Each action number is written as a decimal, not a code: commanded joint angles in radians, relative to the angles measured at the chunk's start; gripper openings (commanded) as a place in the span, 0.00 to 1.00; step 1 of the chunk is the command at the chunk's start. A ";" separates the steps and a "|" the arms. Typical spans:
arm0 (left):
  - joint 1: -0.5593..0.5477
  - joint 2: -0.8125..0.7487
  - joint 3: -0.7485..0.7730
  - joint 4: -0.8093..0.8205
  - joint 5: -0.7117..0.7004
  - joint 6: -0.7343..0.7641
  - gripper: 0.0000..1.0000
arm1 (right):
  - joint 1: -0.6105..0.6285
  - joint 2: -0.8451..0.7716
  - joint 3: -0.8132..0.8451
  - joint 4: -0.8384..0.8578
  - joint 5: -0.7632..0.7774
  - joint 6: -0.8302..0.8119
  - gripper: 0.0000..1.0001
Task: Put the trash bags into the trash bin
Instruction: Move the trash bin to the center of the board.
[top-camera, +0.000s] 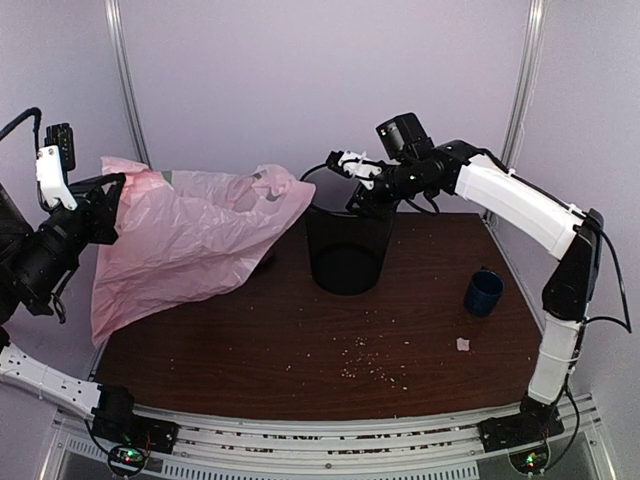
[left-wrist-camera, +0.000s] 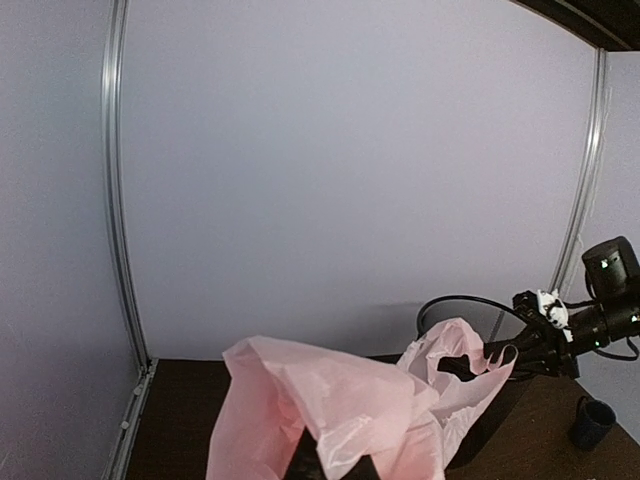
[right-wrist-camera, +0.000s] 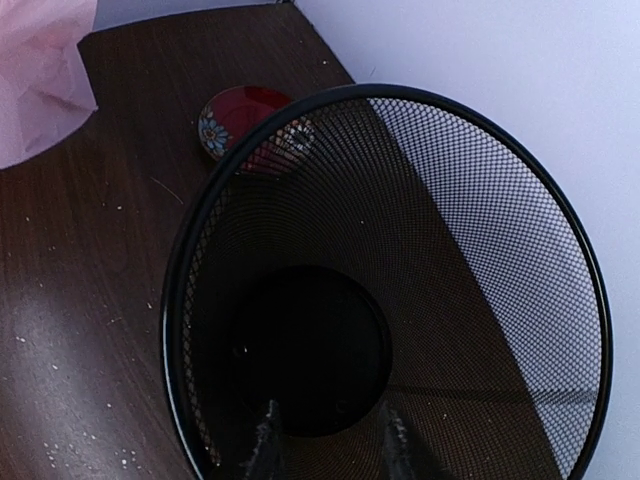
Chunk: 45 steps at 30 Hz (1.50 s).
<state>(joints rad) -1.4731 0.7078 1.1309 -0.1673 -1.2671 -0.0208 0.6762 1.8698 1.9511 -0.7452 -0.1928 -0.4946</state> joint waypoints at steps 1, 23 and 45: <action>0.002 -0.006 -0.009 0.000 0.040 -0.011 0.00 | 0.034 0.044 0.107 -0.154 0.025 -0.071 0.30; 0.002 -0.052 -0.040 -0.031 0.102 -0.078 0.00 | 0.071 -0.003 0.103 -0.123 0.019 -0.031 0.42; 0.002 -0.057 0.012 -0.007 0.093 -0.021 0.00 | 0.105 0.070 0.144 -0.255 -0.026 -0.087 0.10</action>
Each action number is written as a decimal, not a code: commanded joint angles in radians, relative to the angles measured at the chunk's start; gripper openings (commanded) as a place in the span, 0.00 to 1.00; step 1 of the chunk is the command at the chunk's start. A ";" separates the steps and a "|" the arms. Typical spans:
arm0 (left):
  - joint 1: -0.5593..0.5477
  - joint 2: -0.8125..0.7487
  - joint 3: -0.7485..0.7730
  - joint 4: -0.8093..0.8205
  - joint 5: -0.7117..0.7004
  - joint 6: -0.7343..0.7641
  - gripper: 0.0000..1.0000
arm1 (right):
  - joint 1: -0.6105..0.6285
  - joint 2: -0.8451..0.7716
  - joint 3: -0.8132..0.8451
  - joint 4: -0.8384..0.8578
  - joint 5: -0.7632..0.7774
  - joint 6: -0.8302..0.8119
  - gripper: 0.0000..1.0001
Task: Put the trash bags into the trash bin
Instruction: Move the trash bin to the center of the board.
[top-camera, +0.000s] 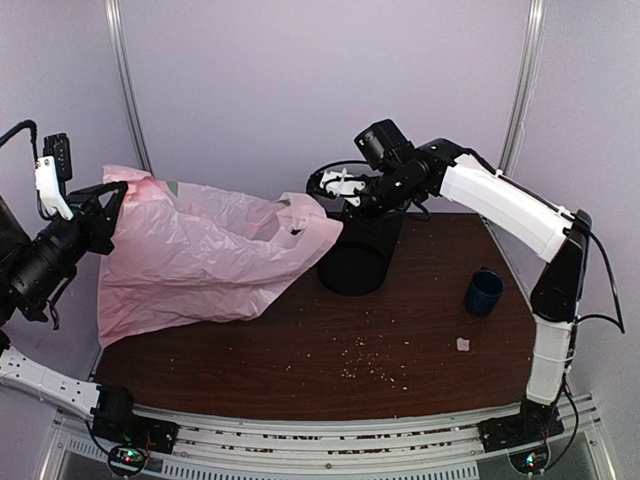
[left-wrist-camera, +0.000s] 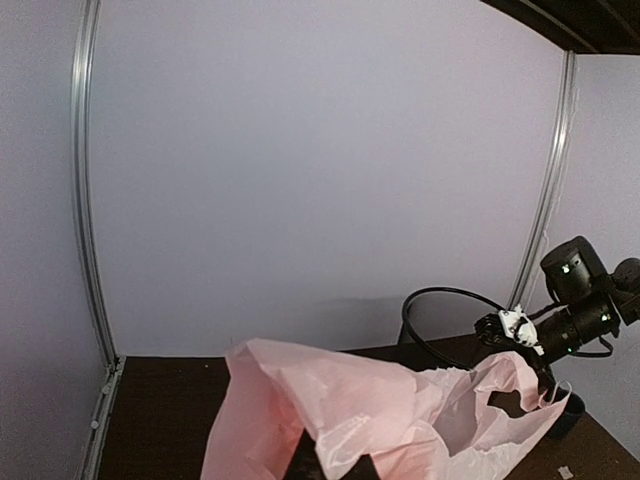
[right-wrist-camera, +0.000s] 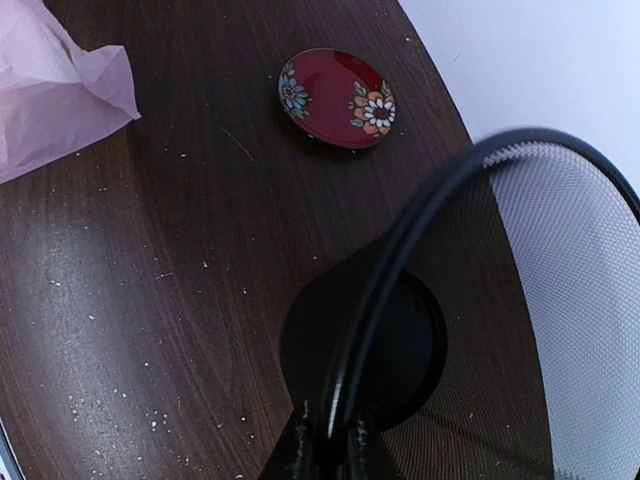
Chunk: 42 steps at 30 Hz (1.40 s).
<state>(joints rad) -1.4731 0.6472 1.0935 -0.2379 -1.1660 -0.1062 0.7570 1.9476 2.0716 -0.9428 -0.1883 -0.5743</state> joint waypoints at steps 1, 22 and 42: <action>0.002 0.007 0.055 0.092 -0.016 0.098 0.00 | 0.029 -0.018 0.022 -0.057 -0.038 -0.009 0.08; 0.002 0.179 0.253 0.464 0.036 0.553 0.00 | 0.321 -0.279 -0.173 -0.066 -0.114 -0.009 0.03; 0.002 0.396 0.465 0.582 0.228 0.705 0.00 | 0.328 -0.373 -0.181 -0.024 -0.119 0.015 0.62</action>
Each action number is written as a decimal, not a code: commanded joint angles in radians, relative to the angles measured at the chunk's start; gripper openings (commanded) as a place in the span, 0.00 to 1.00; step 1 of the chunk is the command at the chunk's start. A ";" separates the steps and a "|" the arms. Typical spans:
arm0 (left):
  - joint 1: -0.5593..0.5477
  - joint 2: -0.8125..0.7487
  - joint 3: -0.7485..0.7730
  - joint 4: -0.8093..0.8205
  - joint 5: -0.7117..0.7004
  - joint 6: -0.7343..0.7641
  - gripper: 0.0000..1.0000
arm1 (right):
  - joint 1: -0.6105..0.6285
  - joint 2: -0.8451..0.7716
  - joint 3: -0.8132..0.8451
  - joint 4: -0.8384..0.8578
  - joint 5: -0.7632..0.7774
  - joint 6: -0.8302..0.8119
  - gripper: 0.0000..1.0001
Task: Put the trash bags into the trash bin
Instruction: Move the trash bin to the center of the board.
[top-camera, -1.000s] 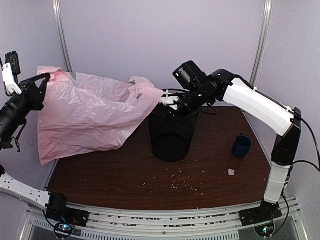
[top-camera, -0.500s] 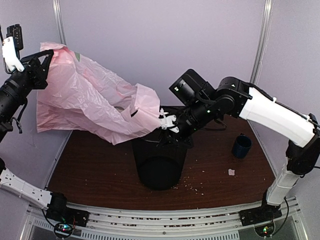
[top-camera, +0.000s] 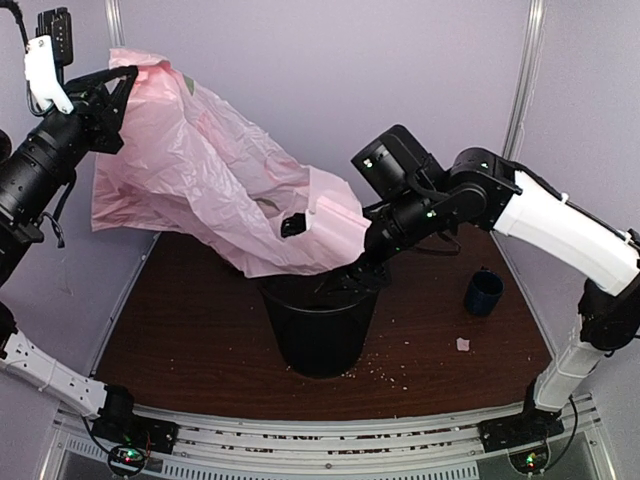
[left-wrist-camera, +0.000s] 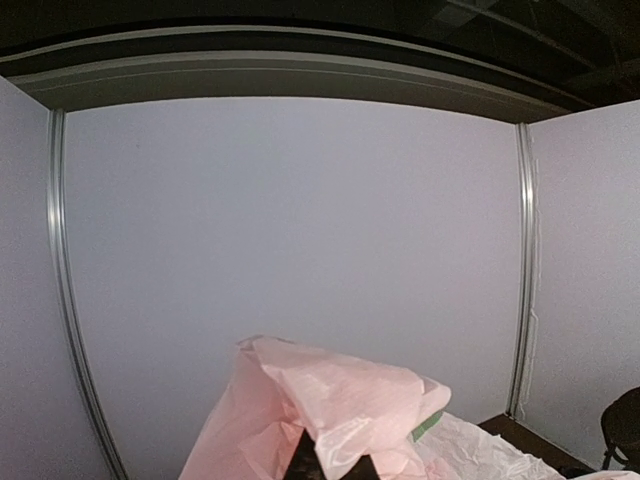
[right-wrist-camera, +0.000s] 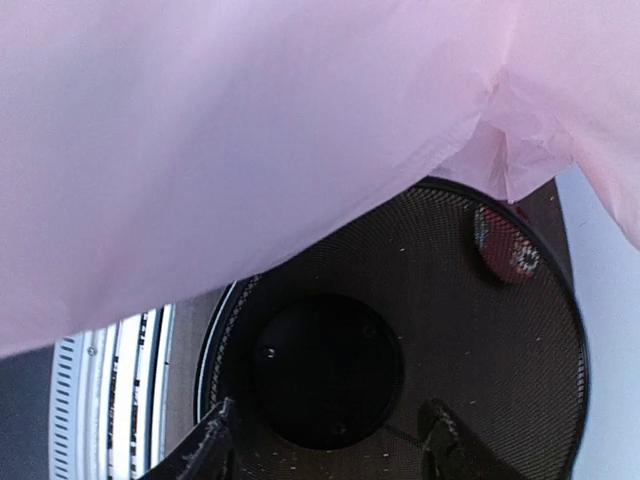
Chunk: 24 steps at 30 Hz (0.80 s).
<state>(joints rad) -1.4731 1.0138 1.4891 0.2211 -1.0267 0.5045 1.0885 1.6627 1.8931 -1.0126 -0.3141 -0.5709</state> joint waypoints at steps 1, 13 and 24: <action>0.002 0.047 0.090 0.132 0.105 0.109 0.00 | -0.004 -0.098 0.000 0.046 0.008 0.010 0.64; 0.002 0.320 0.374 0.198 0.279 0.193 0.00 | -0.098 -0.244 -0.054 0.067 0.065 0.032 0.71; -0.003 0.486 0.467 0.140 0.426 -0.073 0.00 | -0.434 -0.530 -0.228 0.242 -0.134 0.137 0.77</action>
<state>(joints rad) -1.4731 1.4620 1.9018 0.3706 -0.6712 0.5442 0.6777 1.2209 1.7134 -0.8700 -0.3553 -0.4896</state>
